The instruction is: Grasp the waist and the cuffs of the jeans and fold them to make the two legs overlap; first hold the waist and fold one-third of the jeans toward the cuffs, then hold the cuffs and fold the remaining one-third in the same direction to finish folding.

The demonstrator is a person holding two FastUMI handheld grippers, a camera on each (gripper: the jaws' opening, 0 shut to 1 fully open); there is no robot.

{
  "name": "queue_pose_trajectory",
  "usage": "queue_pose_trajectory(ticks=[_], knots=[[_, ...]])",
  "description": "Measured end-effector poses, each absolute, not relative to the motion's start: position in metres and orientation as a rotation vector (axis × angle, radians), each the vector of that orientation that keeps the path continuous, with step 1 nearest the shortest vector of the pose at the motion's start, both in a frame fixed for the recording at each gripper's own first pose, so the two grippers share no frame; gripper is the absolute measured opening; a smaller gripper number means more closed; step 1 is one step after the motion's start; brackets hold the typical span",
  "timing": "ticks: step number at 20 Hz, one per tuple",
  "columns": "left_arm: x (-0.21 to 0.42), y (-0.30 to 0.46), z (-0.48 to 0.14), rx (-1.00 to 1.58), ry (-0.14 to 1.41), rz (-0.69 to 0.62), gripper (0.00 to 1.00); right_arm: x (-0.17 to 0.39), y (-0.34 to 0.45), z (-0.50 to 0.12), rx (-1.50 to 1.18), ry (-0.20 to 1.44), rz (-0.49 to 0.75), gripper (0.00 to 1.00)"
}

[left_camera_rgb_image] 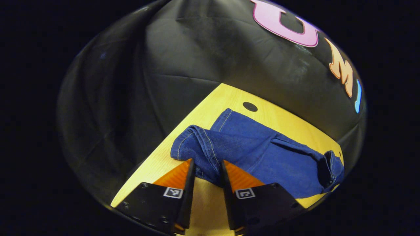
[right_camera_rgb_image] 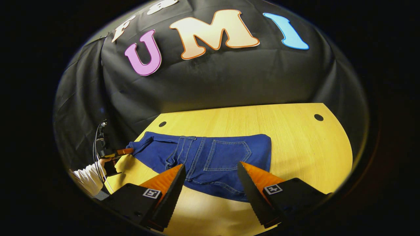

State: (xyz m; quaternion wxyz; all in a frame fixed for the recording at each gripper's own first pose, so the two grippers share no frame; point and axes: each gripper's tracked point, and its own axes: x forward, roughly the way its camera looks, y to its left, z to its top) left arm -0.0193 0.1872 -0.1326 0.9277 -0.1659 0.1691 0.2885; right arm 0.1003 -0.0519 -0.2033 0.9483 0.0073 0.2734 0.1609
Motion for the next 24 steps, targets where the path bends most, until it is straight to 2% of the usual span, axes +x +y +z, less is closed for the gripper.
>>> queue_pose_trajectory(ticks=[2,4,6,8,9,10,15,18,19,24], knots=[[-0.021,0.192,-0.129,-0.353,0.335,0.595,0.30,0.102,-0.052,-0.203,0.025,0.556,0.325,1.00],[-0.022,0.194,-0.124,-0.380,0.315,0.591,0.14,0.104,-0.052,-0.203,0.035,0.555,0.321,0.98],[-0.021,0.194,-0.123,-0.435,0.290,0.591,0.05,0.105,-0.053,-0.201,0.042,0.554,0.316,0.98],[-0.022,0.192,-0.117,-0.503,0.257,0.574,0.01,0.106,-0.057,-0.198,0.047,0.551,0.309,0.98],[-0.022,0.192,-0.110,-0.541,0.222,0.566,0.03,0.106,-0.061,-0.197,0.044,0.549,0.302,0.98],[-0.021,0.190,-0.102,-0.576,0.187,0.549,0.00,0.107,-0.064,-0.195,0.042,0.545,0.296,0.98],[-0.020,0.167,-0.050,-0.606,0.067,0.405,0.00,0.110,-0.076,-0.186,0.056,0.528,0.274,0.98],[0.010,0.119,-0.020,-0.600,0.032,0.281,0.03,0.111,-0.080,-0.180,0.065,0.515,0.270,0.98],[0.020,0.097,-0.010,-0.600,0.028,0.240,0.00,0.111,-0.082,-0.177,0.066,0.510,0.269,0.98],[0.061,-0.003,0.028,-0.594,0.026,0.060,0.00,0.105,-0.102,-0.171,0.031,0.490,0.246,0.98]])
